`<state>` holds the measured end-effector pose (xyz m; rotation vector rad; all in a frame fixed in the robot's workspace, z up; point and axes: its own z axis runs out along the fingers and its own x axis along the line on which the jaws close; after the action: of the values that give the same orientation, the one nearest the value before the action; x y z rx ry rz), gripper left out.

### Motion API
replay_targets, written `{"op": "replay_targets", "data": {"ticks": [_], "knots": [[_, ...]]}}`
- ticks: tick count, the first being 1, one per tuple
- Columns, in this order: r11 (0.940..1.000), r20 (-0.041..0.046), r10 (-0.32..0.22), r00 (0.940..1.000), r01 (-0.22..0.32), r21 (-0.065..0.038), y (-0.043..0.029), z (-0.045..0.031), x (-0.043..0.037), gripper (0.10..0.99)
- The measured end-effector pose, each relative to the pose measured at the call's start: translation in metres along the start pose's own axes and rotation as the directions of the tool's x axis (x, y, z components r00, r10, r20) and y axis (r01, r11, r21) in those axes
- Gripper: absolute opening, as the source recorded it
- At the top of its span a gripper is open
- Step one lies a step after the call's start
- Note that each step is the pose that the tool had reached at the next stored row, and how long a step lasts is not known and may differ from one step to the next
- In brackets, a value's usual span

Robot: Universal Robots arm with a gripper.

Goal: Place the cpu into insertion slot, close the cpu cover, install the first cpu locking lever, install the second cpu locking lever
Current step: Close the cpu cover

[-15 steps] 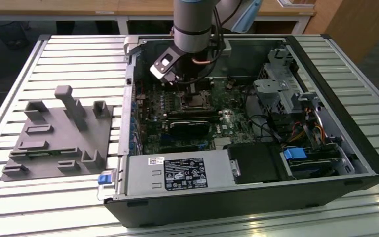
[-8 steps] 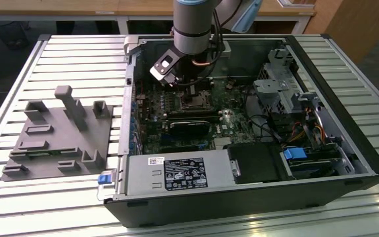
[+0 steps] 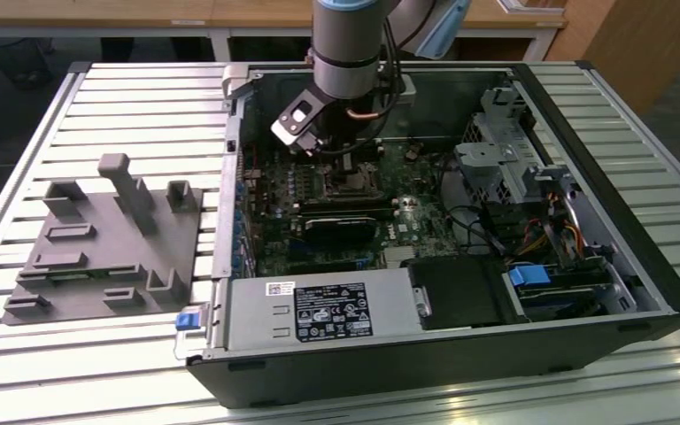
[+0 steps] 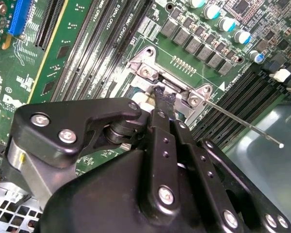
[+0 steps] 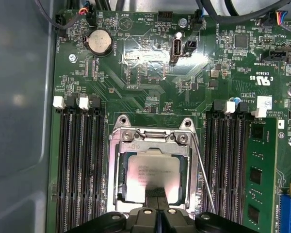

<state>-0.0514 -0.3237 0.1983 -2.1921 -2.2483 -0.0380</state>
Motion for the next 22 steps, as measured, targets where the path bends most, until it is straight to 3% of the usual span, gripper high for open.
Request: {"op": "replay_targets", "data": {"ticks": [4,9,22], "knots": [[1.0000,-0.0027,0.000,1.0000,0.000,-0.002,0.0012,-0.0009,0.0006,0.106],[1.0000,-0.0016,0.000,1.0000,0.000,-0.001,0.0016,-0.0092,0.0006,0.106],[1.0000,-0.0016,0.000,1.0000,0.000,-0.001,0.0092,-0.0089,0.0003,0.106]]}}
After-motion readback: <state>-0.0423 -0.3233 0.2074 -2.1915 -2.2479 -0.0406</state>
